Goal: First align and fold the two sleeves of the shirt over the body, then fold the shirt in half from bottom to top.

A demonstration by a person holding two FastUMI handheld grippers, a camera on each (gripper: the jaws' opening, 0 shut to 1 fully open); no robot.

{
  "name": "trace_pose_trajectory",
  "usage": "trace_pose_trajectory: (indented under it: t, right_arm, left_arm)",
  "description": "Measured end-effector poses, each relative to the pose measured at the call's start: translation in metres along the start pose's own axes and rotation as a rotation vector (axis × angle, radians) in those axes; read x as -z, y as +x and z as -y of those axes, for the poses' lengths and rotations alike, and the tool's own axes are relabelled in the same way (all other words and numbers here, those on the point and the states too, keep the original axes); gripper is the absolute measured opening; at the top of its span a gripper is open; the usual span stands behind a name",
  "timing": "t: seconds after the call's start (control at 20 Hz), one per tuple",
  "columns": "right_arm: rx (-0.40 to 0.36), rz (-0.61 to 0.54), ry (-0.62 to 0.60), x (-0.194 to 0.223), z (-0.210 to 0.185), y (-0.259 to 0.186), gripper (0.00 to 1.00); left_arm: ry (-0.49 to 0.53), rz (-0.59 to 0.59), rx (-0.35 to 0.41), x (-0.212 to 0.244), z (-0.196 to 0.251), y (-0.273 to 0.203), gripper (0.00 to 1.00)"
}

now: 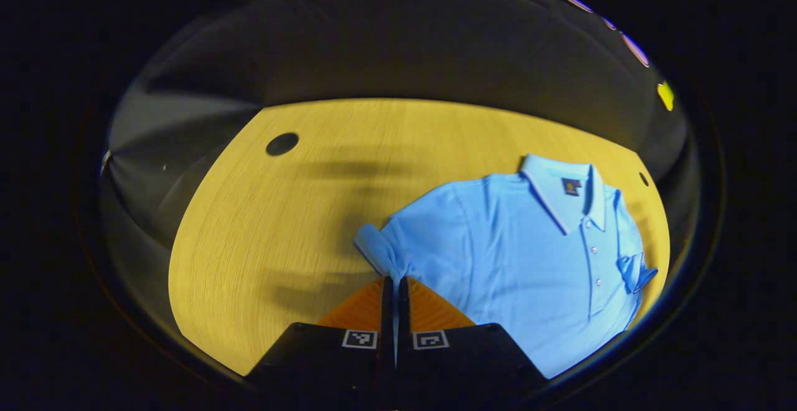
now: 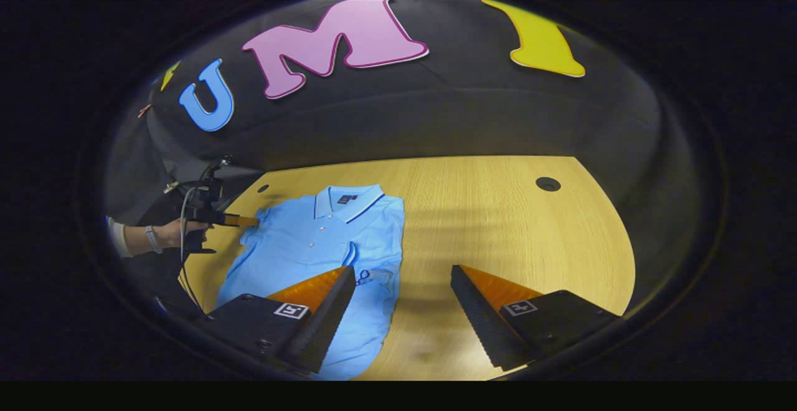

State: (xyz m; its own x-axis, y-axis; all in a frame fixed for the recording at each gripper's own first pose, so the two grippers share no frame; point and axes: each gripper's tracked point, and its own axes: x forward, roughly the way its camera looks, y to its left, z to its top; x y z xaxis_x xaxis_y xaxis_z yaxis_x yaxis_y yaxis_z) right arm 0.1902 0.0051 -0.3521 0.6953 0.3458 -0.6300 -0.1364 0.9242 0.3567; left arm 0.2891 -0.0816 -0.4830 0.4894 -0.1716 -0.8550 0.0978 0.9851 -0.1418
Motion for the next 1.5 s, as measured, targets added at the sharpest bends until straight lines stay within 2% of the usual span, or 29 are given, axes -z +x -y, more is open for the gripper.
trace_pose_trajectory:
  t: [0.15,0.25,0.35,0.4,0.45,0.5,0.6,0.65,0.8,1.0,1.05,1.2,1.25,1.3,1.45,1.5]
  right_arm:
    - [0.006,0.005,0.011,-0.001,0.002,0.001,0.97]
    - [0.003,0.008,0.017,-0.003,-0.001,0.001,0.97]
    - [-0.002,0.008,0.016,-0.002,-0.007,0.002,0.97]
    - [-0.007,0.004,0.013,-0.001,-0.010,0.002,0.97]
    - [-0.010,-0.003,0.009,0.003,-0.013,0.002,0.97]
    - [-0.013,-0.012,0.003,0.008,-0.016,0.003,0.97]
    - [-0.012,-0.030,-0.009,0.018,-0.018,0.004,0.97]
    - [-0.011,-0.035,-0.013,0.021,-0.019,0.002,0.97]
    - [-0.010,-0.040,0.000,0.031,-0.021,-0.007,0.97]
    - [-0.007,-0.029,0.038,0.041,-0.025,-0.031,0.96]
    - [-0.004,-0.030,0.046,0.047,-0.026,-0.040,0.97]
    - [0.000,-0.060,0.071,0.076,-0.034,-0.065,0.97]
    - [-0.001,-0.073,0.079,0.089,-0.038,-0.074,0.89]
    - [0.002,-0.088,0.087,0.103,-0.042,-0.082,0.97]
    - [0.004,-0.136,0.138,0.145,-0.053,-0.098,0.97]
    - [0.006,-0.156,0.153,0.159,-0.057,-0.101,0.89]
  left_arm:
    - [0.084,0.139,0.164,-0.040,0.046,-0.035,0.06]
    - [0.156,0.123,0.272,-0.038,0.080,-0.049,0.06]
    - [0.209,0.031,0.307,-0.017,0.099,-0.041,0.08]
    - [0.216,-0.030,0.312,-0.002,0.106,-0.036,0.09]
    - [0.219,-0.090,0.305,0.013,0.108,-0.025,0.17]
    - [0.215,-0.142,0.294,0.027,0.108,-0.016,0.21]
    - [0.194,-0.195,0.279,0.045,0.109,-0.004,0.43]
    - [0.173,-0.189,0.288,0.048,0.109,-0.010,0.65]
    - [0.090,-0.162,0.345,0.048,0.109,-0.045,0.66]
    - [0.083,-0.122,0.360,0.069,0.080,-0.110,0.75]
    - [0.085,-0.134,0.369,0.085,0.075,-0.128,0.82]
    - [0.074,-0.178,0.375,0.143,0.060,-0.176,0.93]
    - [0.066,-0.201,0.373,0.166,0.057,-0.186,0.95]
    - [0.058,-0.231,0.374,0.190,0.056,-0.197,0.95]
    - [0.056,-0.331,0.363,0.258,0.052,-0.217,0.96]
    - [0.058,-0.356,0.352,0.273,0.051,-0.220,0.96]
